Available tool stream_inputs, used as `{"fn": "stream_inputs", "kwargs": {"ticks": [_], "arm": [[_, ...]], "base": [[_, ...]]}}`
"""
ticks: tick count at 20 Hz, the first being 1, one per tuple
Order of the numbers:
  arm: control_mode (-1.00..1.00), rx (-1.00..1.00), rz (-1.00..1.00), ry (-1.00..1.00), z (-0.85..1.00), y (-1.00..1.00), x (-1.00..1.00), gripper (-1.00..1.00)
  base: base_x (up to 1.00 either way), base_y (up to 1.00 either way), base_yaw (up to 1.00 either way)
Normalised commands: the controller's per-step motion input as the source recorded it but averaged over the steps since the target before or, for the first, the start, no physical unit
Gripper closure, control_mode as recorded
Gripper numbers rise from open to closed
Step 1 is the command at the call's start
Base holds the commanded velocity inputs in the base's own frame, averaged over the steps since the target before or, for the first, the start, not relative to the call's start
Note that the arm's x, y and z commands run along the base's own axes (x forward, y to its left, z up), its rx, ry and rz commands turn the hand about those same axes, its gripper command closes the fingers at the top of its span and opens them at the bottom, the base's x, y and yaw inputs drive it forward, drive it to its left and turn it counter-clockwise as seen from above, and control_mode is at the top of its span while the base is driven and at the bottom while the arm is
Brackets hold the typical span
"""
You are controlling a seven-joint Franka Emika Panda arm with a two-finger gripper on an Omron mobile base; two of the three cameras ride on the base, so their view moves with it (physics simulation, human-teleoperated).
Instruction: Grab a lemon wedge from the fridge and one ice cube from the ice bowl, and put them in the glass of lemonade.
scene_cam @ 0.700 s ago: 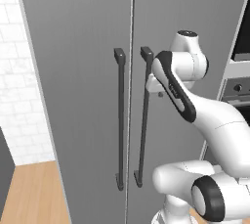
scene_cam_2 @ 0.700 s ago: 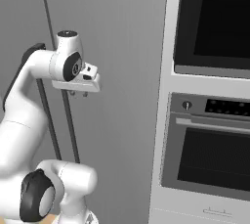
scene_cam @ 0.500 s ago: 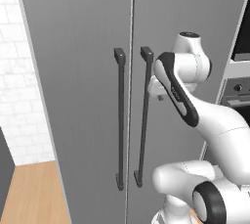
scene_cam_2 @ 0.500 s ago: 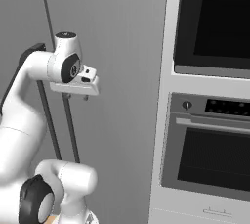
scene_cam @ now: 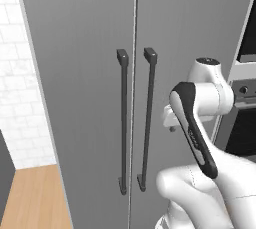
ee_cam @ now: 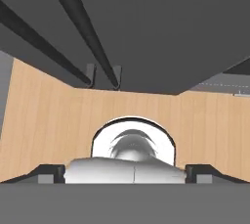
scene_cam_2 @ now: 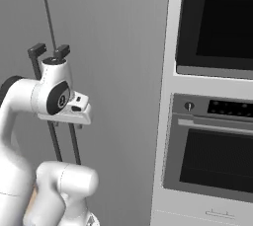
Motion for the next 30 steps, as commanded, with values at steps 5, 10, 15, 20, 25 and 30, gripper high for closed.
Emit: {"fn": "stream_inputs", "kwargs": {"ticks": [5, 10, 15, 20, 25, 30], "arm": [[1.0, 0.0, 0.0, 0.0, -0.18, -0.05, -0.36, -1.0], [1.0, 0.0, 0.0, 0.0, 0.0, 0.0, 0.0, -1.0], [1.0, 0.0, 0.0, 0.0, 0.0, 0.0, 0.0, -1.0], [1.0, 0.0, 0.0, 0.0, 0.0, 0.0, 0.0, -1.0], [1.0, 0.0, 0.0, 0.0, 0.0, 0.0, 0.0, -1.0], [1.0, 0.0, 0.0, 0.0, 0.0, 0.0, 0.0, -1.0]], "base": [[-0.57, -0.13, -0.01], [-1.0, -0.2, -0.02], [-0.77, -0.53, -0.05], [-0.22, -0.97, -0.01], [0.0, -1.0, 0.0], [0.1, -1.0, 0.01]]}}
